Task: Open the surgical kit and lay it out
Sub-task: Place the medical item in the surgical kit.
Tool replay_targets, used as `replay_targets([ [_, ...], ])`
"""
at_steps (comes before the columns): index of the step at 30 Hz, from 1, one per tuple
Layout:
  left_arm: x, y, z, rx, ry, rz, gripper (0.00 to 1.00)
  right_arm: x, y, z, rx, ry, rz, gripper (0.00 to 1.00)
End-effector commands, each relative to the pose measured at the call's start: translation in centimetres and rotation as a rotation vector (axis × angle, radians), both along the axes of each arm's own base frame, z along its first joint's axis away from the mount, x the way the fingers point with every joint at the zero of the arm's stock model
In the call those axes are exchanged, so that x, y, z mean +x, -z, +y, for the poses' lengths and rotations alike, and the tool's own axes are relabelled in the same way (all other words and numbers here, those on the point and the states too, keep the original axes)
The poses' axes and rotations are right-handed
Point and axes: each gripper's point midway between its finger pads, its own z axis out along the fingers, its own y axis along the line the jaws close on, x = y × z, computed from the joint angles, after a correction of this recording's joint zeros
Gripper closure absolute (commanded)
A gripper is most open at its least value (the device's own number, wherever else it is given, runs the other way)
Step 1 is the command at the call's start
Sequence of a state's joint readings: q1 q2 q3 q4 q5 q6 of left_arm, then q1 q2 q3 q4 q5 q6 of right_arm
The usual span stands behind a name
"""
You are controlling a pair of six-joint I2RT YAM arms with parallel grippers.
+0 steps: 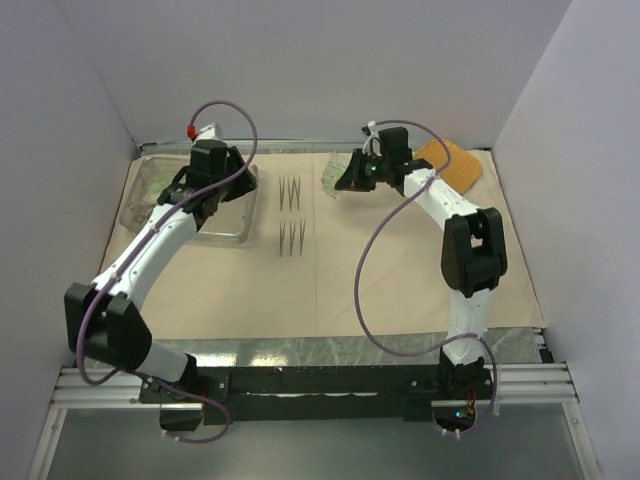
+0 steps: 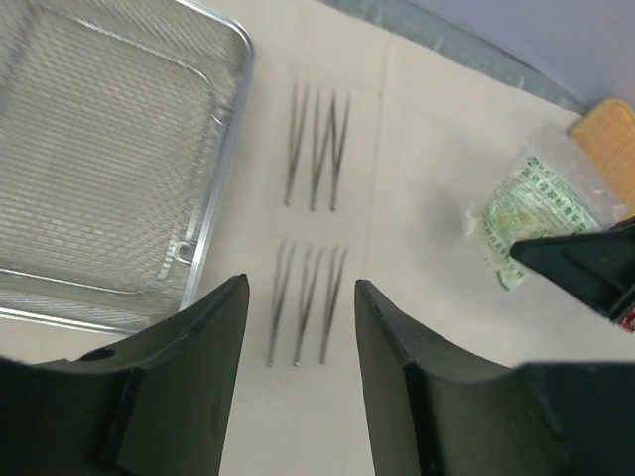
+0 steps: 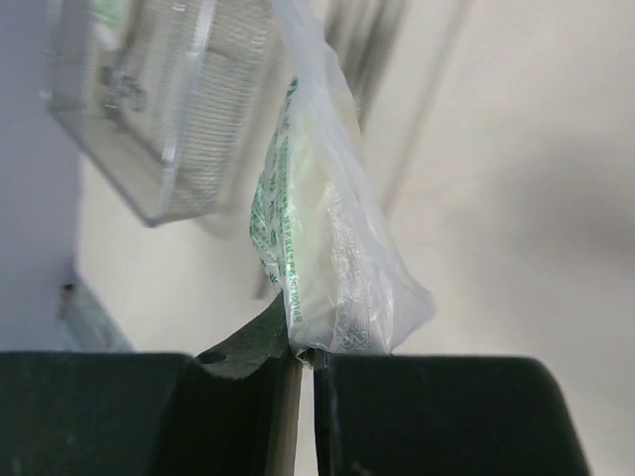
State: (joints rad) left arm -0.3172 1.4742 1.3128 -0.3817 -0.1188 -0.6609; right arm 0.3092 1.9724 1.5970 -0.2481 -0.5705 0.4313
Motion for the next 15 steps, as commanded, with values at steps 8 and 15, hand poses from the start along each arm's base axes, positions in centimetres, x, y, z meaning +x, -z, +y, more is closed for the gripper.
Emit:
replay_targets([
  [8, -5.6, -1.4, 6.4, 0.250, -0.086, -0.071, 0.45, 2.7, 5.8, -4.1, -0.124, -0.223, 0.076, 0.88],
  [15, -6.5, 0.1, 6.5, 0.242, -0.085, -0.032, 0.44, 4.5, 7.4, -4.3, -0.088, -0.242, 0.093, 0.84],
])
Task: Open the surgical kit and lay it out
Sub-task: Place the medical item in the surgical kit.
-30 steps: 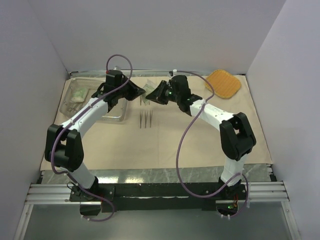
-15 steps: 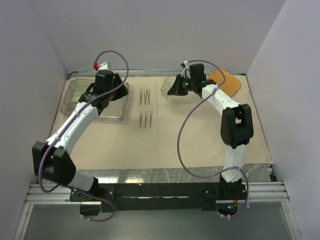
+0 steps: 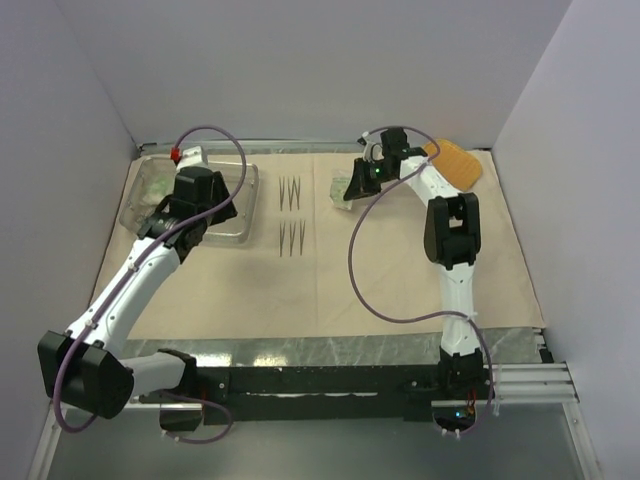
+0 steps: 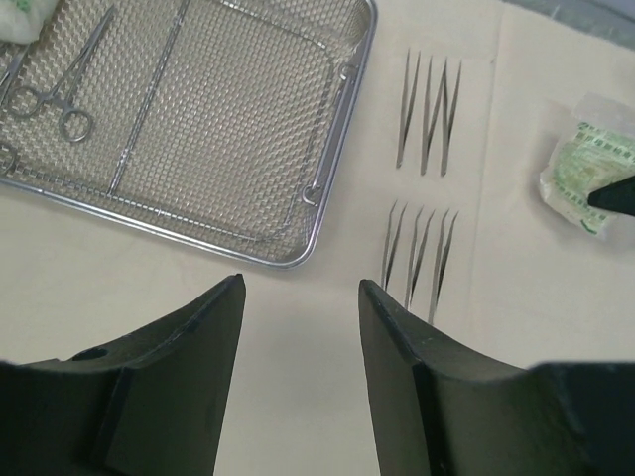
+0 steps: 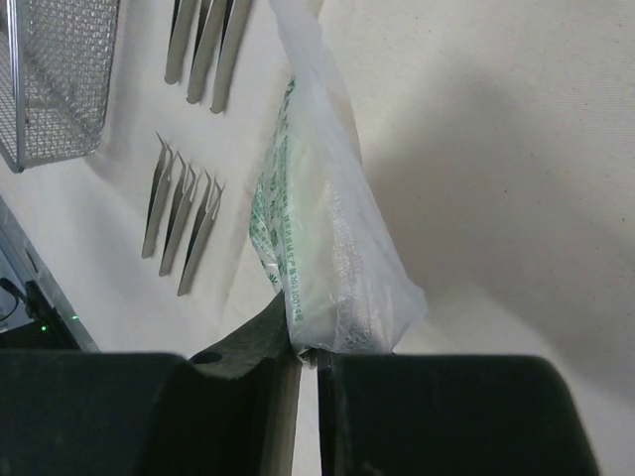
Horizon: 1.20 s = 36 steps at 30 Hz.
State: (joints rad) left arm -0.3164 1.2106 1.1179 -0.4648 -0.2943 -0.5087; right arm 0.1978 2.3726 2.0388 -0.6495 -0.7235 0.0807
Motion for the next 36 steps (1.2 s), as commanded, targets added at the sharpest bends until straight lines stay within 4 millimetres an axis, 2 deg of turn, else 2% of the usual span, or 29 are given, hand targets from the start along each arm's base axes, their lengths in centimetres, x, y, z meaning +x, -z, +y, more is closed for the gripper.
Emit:
replay_targets([
  [1, -0.3, -0.1, 0.6, 0.020, -0.010, -0.009, 0.44, 0.9, -0.8, -0.4, 0.025, -0.035, -0.026, 0.82],
  [5, -0.2, 0.1, 0.6, 0.027, -0.011, -0.004, 0.45, 1.8, 0.9, -1.3, -0.022, -0.011, -0.012, 0.78],
  [9, 0.0, 0.6, 0.3, 0.019, 0.001, 0.005, 0.45, 2.8, 1.7, -2.3, -0.080, 0.035, -0.032, 0.62],
  [14, 0.1, 1.0, -0.1, 0.007, 0.011, 0.016, 0.45, 4.0, 1.1, -3.7, -0.143, 0.113, -0.065, 0.52],
  [16, 0.1, 1.2, 0.0, 0.009, 0.007, 0.019, 0.45, 4.5, -0.3, -3.7, -0.139, 0.140, -0.107, 0.50],
  [17, 0.2, 1.3, -0.1, 0.012, 0.008, 0.020, 0.45, 4.2, 0.3, -3.9, -0.139, 0.150, -0.092, 0.47],
  [21, 0.3, 1.5, -0.4, 0.003, 0.018, 0.025, 0.45, 4.7, -0.5, -3.1, -0.084, 0.166, -0.102, 0.45],
  [26, 0.4, 1.8, -0.5, -0.002, 0.022, 0.029, 0.45, 5.1, -0.5, -1.7, -0.021, 0.165, -0.092, 0.38],
  [32, 0.4, 2.3, -0.4, 0.008, 0.019, 0.038, 0.45, 6.5, -1.5, -1.7, 0.002, 0.218, -0.117, 0.34],
  [36, 0.4, 2.4, -0.3, 0.012, 0.011, 0.041, 0.45, 6.3, -1.1, -2.4, -0.034, 0.258, -0.107, 0.29],
])
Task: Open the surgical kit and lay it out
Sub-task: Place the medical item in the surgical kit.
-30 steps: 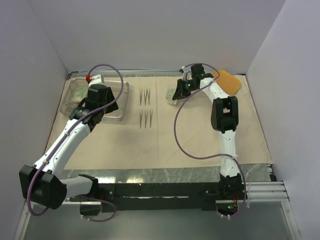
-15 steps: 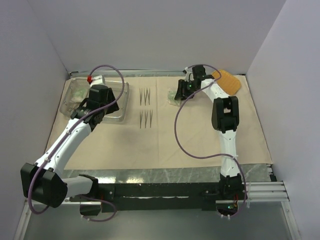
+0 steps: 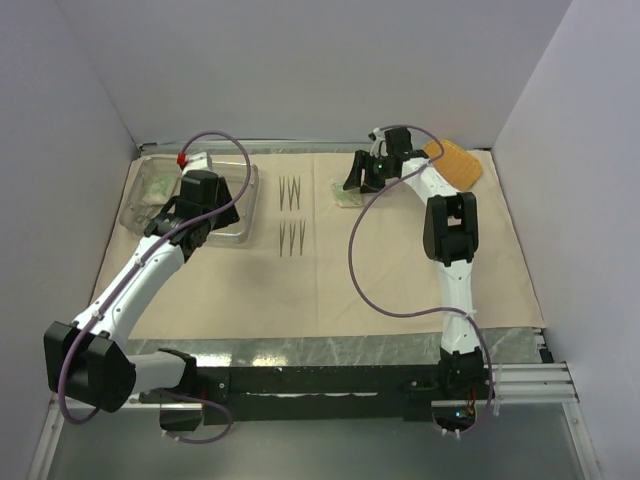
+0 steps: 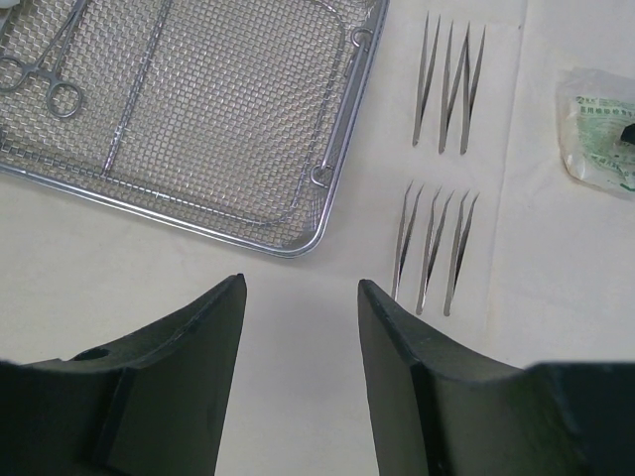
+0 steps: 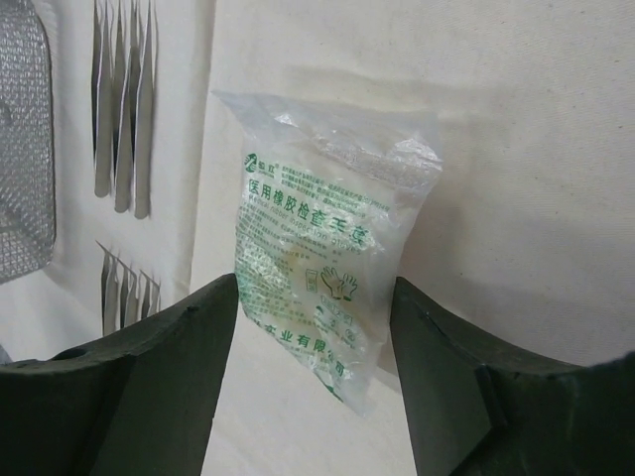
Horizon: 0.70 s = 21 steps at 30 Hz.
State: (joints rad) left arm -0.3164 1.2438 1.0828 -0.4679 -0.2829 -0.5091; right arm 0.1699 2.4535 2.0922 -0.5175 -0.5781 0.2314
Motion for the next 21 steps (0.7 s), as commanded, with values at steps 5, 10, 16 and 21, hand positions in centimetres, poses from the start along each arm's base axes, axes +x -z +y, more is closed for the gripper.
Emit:
replay_targets([
  [5, 0.9, -0.3, -0.2, -0.007, -0.002, -0.032, 0.45, 1.1, -5.0, -2.1, -0.050, 0.157, -0.139, 0.21],
  [10, 1.4, -0.6, -0.1, -0.006, -0.013, -0.038, 0.45, -0.1, -8.3, -2.9, -0.020, 0.245, -0.201, 0.15],
  [16, 1.9, -1.0, -0.2, -0.022, -0.013, -0.047, 0.45, -2.9, -11.6, 0.7, 0.262, 0.164, -0.227, 0.14],
  [21, 1.9, -0.8, -0.3, -0.033, -0.005, -0.043, 0.45, -4.2, -11.5, 4.3, 0.481, 0.123, -0.141, 0.12],
])
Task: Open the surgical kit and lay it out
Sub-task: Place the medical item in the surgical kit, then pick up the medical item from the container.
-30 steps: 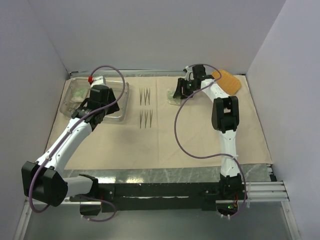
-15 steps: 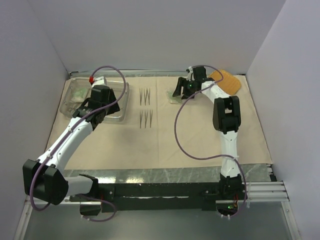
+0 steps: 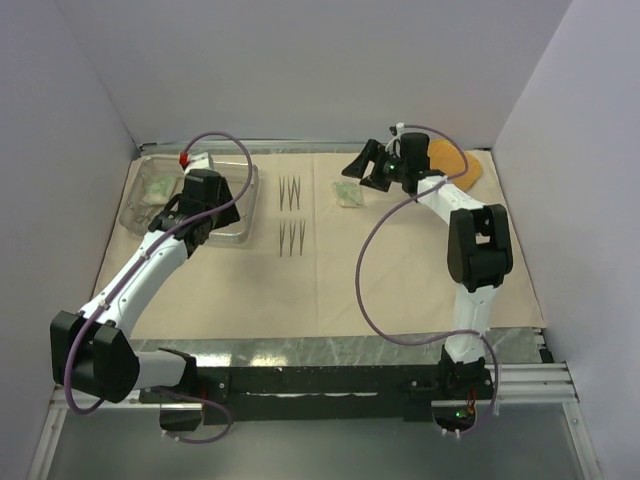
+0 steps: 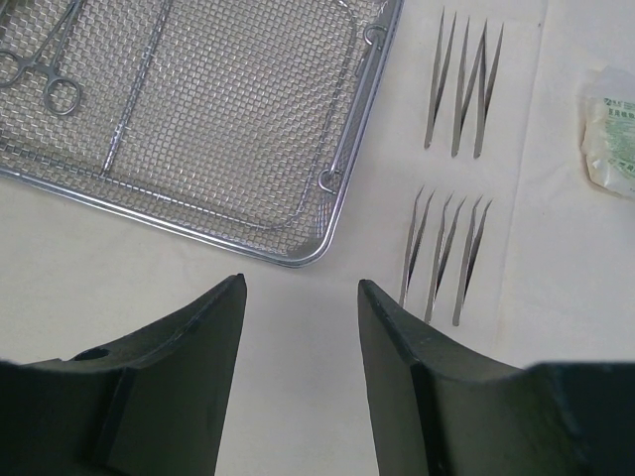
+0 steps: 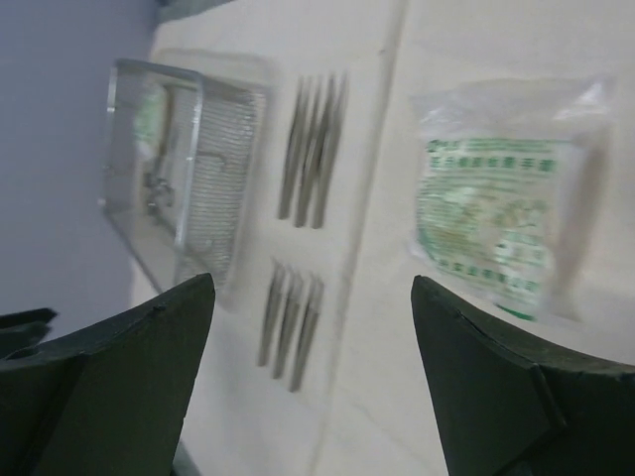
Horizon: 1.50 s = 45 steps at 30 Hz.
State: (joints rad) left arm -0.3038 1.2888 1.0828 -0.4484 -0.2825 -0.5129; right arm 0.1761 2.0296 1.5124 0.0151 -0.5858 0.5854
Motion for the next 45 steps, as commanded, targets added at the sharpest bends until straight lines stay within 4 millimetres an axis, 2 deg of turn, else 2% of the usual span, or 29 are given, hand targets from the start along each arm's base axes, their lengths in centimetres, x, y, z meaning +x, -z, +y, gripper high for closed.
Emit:
replay_targets([
  [1, 1.1, -2.0, -0.6, -0.037, 0.011, -0.065, 0.45, -0.5, -2.7, 4.0, 0.246, -0.085, -0.027, 0.12],
  [2, 1.1, -2.0, -0.5, -0.037, 0.009, -0.065, 0.45, -0.4, -1.9, 4.4, 0.253, -0.090, -0.016, 0.11],
  [4, 1.0, -1.9, -0.4, -0.032, 0.010, -0.062, 0.45, 0.0, -1.7, 5.0, 0.270, -0.088, -0.014, 0.11],
  [5, 1.0, -2.0, -0.4, -0.030, 0.008, -0.064, 0.45, 0.3, -0.8, 5.1, 0.277, -0.082, 0.003, 0.11],
  [7, 0.9, -2.1, -0.2, -0.026, 0.006, -0.066, 0.45, 0.6, -0.7, 5.6, 0.309, -0.078, 0.006, 0.11],
  [11, 0.6, -1.9, 0.0, -0.019, 0.002, -0.061, 0.45, 1.1, 2.3, 5.1, 0.308, -0.029, 0.049, 0.11],
  [15, 0.5, -1.7, 0.0, -0.023, 0.003, -0.057, 0.45, 0.6, 4.9, 5.1, 0.320, -0.017, 0.098, 0.11],
  [17, 0.5, -1.6, 0.1, -0.024, 0.002, -0.057, 0.45, 0.5, 5.8, 5.1, 0.325, -0.014, 0.117, 0.11],
  [20, 0.6, -1.6, 0.0, -0.024, 0.004, -0.055, 0.45, 0.2, 6.1, 5.1, 0.330, -0.020, 0.122, 0.11],
  [22, 0.7, -1.6, -0.1, -0.028, 0.006, -0.054, 0.45, -0.1, 6.1, 5.2, 0.331, -0.027, 0.125, 0.10],
  [28, 0.9, -1.6, -0.2, -0.030, 0.009, -0.054, 0.45, -1.0, 4.3, 5.8, 0.345, -0.073, 0.109, 0.10],
  [31, 1.0, -1.9, -0.2, -0.033, 0.006, -0.058, 0.45, -1.5, 2.5, 6.0, 0.361, -0.097, 0.094, 0.10],
  [32, 1.1, -2.1, -0.2, -0.038, 0.004, -0.064, 0.45, -1.7, 0.9, 6.0, 0.367, -0.112, 0.069, 0.10],
  [34, 1.3, -2.2, 0.2, -0.041, -0.004, -0.065, 0.45, -2.2, 0.1, 6.0, 0.344, -0.126, 0.058, 0.10],
  [35, 1.5, -2.4, 0.4, -0.044, -0.009, -0.069, 0.45, -2.2, -1.7, 5.8, 0.331, -0.130, 0.021, 0.10],
  [36, 1.6, -2.4, 0.6, -0.044, -0.016, -0.069, 0.45, -2.3, -2.2, 5.6, 0.311, -0.130, 0.012, 0.09],
  [37, 2.0, -2.2, 1.4, -0.044, -0.036, -0.063, 0.45, -2.9, -1.6, 5.3, 0.257, -0.135, 0.027, 0.09],
  [38, 2.3, -2.5, 1.8, -0.048, -0.046, -0.070, 0.45, -3.0, -2.9, 5.0, 0.227, -0.124, -0.003, 0.09],
  [39, 2.6, -2.6, 2.2, -0.051, -0.055, -0.072, 0.45, -3.8, -2.0, 4.4, 0.170, -0.125, 0.023, 0.09],
  [40, 3.1, -2.8, 3.3, -0.054, -0.083, -0.077, 0.45, -4.4, -3.2, 4.0, 0.143, -0.116, 0.001, 0.09],
  [42, 3.8, -3.0, 4.5, -0.052, -0.110, -0.086, 0.45, -5.9, -1.5, 2.6, 0.050, -0.091, 0.038, 0.09],
  [43, 4.5, -3.1, 6.0, -0.051, -0.146, -0.086, 0.45, -6.8, -2.5, 2.3, 0.023, -0.086, 0.021, 0.09],
  [45, 5.3, -3.2, 7.7, -0.055, -0.182, -0.092, 0.45, -8.1, -1.0, 1.0, -0.071, -0.057, 0.035, 0.09],
])
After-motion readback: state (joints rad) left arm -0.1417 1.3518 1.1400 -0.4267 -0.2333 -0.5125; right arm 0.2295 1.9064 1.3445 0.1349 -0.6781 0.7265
